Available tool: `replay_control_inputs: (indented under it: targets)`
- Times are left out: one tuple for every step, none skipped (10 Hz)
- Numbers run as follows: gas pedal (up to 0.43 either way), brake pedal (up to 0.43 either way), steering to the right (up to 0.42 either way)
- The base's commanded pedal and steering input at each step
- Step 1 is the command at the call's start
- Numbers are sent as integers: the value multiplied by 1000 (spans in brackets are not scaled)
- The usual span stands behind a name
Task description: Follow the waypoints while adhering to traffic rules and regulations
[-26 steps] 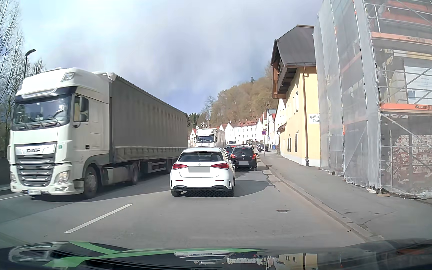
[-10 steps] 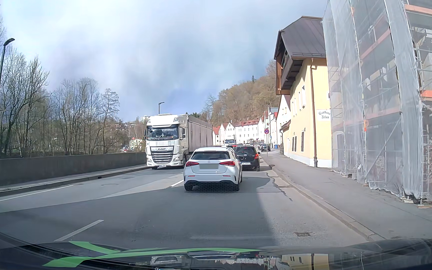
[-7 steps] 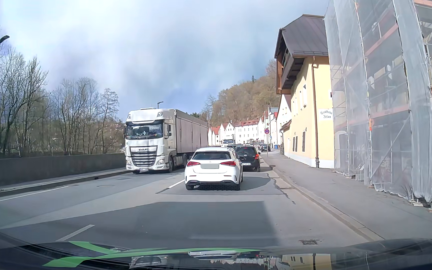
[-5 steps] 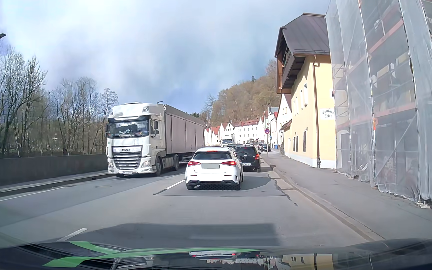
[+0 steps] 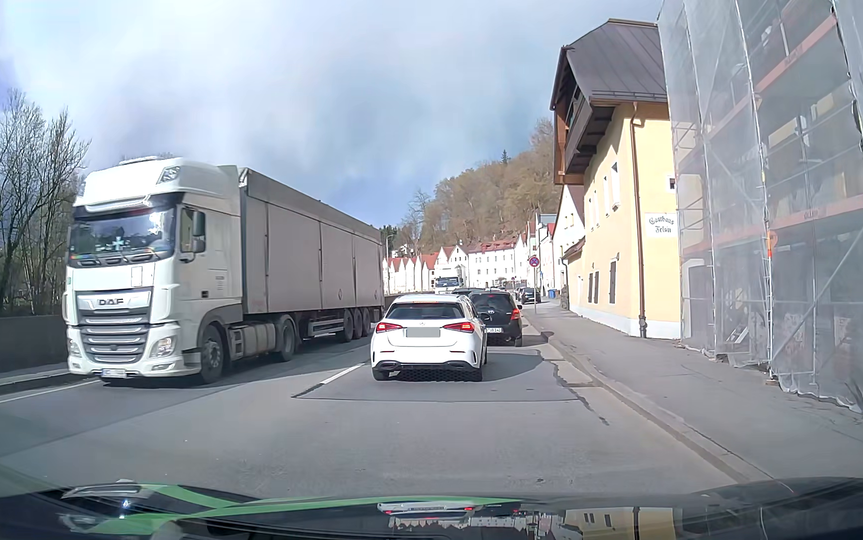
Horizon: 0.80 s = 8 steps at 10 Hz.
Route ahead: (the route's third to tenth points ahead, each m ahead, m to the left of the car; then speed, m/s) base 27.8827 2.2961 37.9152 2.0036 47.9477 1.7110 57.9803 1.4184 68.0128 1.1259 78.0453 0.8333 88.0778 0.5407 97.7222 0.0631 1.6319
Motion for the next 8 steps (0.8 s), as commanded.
replay_control_inputs:
  targets:
    - [0, 0, 7]
    - [0, 0, 7]
    - [0, 0, 8]
    - [0, 37, 9]
    - [0, 67, 12]
    - [0, 85, 13]
    - [0, 91, 13]
    - [0, 122, 14]
